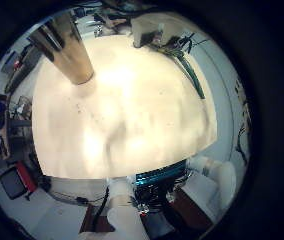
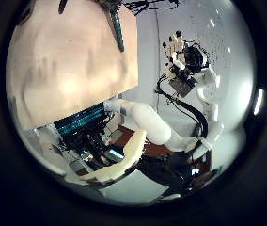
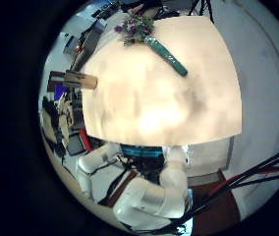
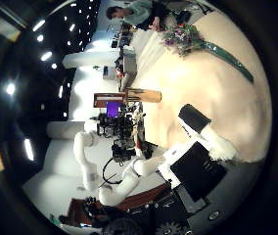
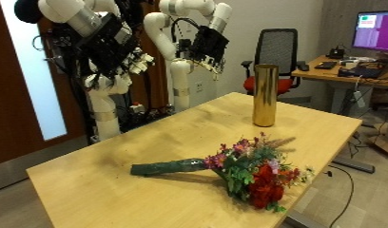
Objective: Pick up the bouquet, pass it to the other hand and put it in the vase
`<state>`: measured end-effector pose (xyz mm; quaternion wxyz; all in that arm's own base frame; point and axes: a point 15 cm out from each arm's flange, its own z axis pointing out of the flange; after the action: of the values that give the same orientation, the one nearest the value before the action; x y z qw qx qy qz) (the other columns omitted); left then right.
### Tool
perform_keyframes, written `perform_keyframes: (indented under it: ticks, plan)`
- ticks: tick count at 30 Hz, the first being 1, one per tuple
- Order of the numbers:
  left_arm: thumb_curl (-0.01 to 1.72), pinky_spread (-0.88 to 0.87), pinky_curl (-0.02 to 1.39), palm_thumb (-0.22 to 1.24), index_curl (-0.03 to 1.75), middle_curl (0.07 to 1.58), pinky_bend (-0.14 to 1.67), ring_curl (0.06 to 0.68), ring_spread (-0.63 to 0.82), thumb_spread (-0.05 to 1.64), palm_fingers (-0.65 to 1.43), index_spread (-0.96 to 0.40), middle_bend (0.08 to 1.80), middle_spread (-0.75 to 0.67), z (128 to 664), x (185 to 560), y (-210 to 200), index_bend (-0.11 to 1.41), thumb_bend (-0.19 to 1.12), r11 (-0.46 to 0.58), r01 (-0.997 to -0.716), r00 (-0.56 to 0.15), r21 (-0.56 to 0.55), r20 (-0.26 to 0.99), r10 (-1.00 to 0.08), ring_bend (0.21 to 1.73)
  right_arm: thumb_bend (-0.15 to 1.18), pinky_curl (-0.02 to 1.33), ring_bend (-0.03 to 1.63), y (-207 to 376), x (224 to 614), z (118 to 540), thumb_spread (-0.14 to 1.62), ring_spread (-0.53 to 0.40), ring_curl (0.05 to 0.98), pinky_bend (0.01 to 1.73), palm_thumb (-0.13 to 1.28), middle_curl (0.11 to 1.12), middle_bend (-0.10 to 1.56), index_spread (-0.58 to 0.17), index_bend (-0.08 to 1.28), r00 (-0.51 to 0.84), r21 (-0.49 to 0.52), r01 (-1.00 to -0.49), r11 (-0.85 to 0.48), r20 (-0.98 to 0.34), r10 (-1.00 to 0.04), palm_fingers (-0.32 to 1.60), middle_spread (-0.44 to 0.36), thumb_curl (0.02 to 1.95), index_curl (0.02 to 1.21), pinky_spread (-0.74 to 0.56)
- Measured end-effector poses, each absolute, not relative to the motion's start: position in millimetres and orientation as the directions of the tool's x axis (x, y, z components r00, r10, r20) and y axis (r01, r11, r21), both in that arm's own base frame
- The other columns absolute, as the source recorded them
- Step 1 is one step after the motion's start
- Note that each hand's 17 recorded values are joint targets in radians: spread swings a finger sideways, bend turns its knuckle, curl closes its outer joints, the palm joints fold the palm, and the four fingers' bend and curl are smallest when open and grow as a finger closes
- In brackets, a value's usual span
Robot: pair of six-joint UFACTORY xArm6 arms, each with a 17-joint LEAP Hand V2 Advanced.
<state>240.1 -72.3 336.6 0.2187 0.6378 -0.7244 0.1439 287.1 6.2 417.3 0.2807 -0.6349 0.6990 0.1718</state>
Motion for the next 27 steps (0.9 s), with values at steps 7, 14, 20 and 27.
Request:
perform_keyframes:
  ticks: [7,14,20,27]
  plan:
    - [0.31,0.62,0.31,0.31,0.34,0.25,0.37,0.214,0.65,0.85,0.03,0.25,0.18,0.56,332.7,238.2,-71.0,0.18,-0.03,0.144,-0.986,-0.086,0.080,0.495,-0.864,0.52,-0.02,0.31,0.29,7.9,304.5,405.6,0.97,0.201,0.232,0.24,0.90,0.33,0.20,-0.249,0.17,-0.052,-0.109,-0.983,0.148,-0.610,-0.791,0.28,0.111,0.52,0.30,0.32]
    - [0.31,0.62,0.31,0.31,0.34,0.25,0.37,0.212,0.65,0.85,0.03,0.25,0.18,0.56,328.8,238.2,-76.1,0.18,-0.03,0.177,-0.981,-0.121,0.078,0.470,-0.874,0.51,-0.02,0.31,0.28,12.2,309.8,393.4,0.97,0.201,0.231,0.24,0.89,0.33,0.20,-0.249,0.17,-0.086,-0.055,-0.987,0.153,-0.624,-0.776,0.28,0.112,0.52,0.29,0.32]
    - [0.31,0.62,0.31,0.31,0.34,0.25,0.36,0.213,0.65,0.85,0.03,0.25,0.18,0.56,335.3,238.5,-77.2,0.18,-0.03,0.204,-0.977,-0.157,0.063,0.438,-0.885,0.51,-0.02,0.30,0.29,2.5,326.8,379.2,0.99,0.201,0.233,0.25,0.87,0.33,0.20,-0.244,0.16,-0.150,0.000,-0.981,0.195,-0.634,-0.759,0.27,0.121,0.52,0.29,0.32]
    - [0.31,0.62,0.31,0.31,0.34,0.26,0.35,0.212,0.63,0.85,0.04,0.25,0.18,0.56,333.4,240.7,-83.7,0.18,-0.03,0.245,-0.968,-0.199,0.053,0.431,-0.880,0.51,-0.02,0.31,0.32,-10.2,353.3,366.4,0.99,0.202,0.239,0.27,0.87,0.33,0.20,-0.235,0.15,-0.216,0.033,-0.967,0.252,-0.630,-0.746,0.27,0.121,0.52,0.28,0.32]
